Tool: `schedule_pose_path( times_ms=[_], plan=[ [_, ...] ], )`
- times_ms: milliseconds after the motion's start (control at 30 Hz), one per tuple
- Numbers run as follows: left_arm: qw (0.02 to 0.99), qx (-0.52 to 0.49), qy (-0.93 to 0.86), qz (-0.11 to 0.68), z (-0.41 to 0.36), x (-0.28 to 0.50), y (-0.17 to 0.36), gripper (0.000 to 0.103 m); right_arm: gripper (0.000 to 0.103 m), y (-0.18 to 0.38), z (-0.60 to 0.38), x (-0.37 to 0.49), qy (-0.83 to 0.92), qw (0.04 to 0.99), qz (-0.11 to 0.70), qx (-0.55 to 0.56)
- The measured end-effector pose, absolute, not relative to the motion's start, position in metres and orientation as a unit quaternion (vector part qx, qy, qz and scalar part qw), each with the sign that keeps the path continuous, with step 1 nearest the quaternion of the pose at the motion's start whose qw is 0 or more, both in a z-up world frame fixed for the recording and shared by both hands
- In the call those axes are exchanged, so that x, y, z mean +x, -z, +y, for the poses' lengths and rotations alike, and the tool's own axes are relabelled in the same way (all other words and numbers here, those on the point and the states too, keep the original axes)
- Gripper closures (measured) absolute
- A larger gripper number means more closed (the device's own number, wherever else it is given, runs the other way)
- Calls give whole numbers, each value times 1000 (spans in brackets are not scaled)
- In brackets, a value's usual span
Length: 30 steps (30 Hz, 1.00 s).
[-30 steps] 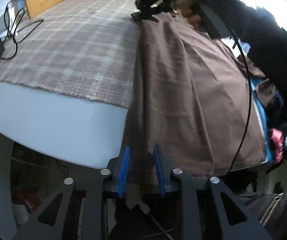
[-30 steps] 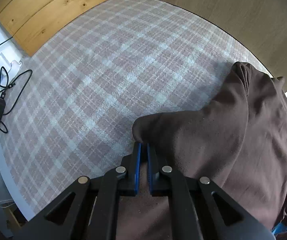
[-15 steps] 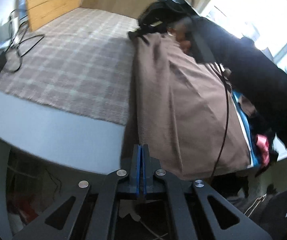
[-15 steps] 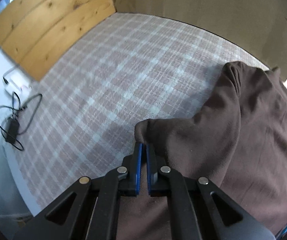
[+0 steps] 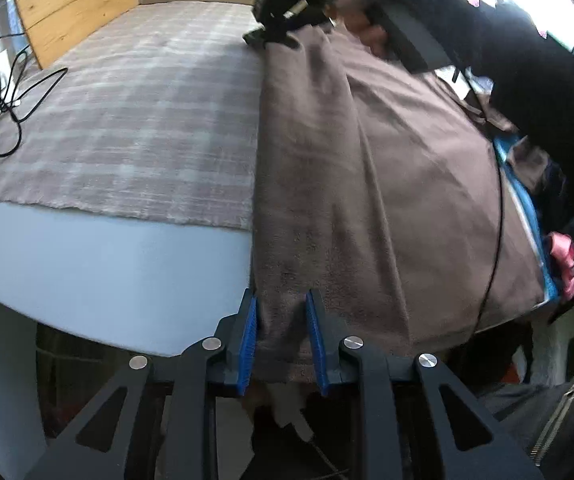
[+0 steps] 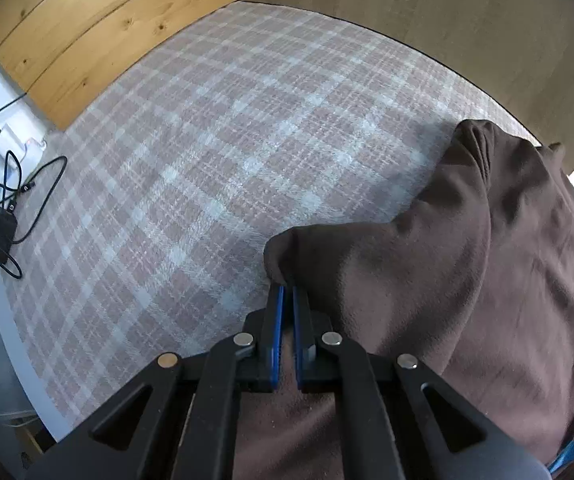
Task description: Fold clothes
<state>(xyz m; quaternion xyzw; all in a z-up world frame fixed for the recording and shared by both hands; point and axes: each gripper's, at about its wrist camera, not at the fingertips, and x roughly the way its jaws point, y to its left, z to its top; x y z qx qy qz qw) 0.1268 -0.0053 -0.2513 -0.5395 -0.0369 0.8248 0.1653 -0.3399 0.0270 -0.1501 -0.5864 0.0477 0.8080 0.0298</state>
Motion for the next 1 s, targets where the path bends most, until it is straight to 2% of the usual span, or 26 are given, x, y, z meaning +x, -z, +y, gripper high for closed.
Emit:
schedule_pose_path(
  times_ms=[67,233,400,467,567,667,867,933,967,1000],
  plan=[
    [177,-536,-825,-36,-6,128,250,97,98,151,26,-336,-810,27,51,-583],
    [192,-526,-828,-41,-7,132,234,99,99,138,41,-319,-824,21,96,-558],
    [233,-482,-845,-25,16,147,185,99,100,108,100,-295,-840,10,147,-523],
    [252,-474,-844,-6,38,153,177,99,100,86,128,-314,-842,13,166,-513],
    [265,-472,-840,28,69,155,178,99,100,90,162,-312,-840,28,189,-507],
    [261,-491,-830,27,84,148,192,98,99,101,193,-292,-838,38,210,-502],
    [250,-486,-832,97,104,158,202,98,99,120,209,-289,-828,35,255,-497],
    [261,-490,-825,106,113,162,204,96,99,122,210,-288,-827,31,263,-496],
    [264,-500,-818,104,115,162,205,89,99,123,211,-288,-826,29,268,-495],
    [264,-506,-816,95,111,163,203,88,99,123,210,-287,-826,29,267,-496]
  ],
)
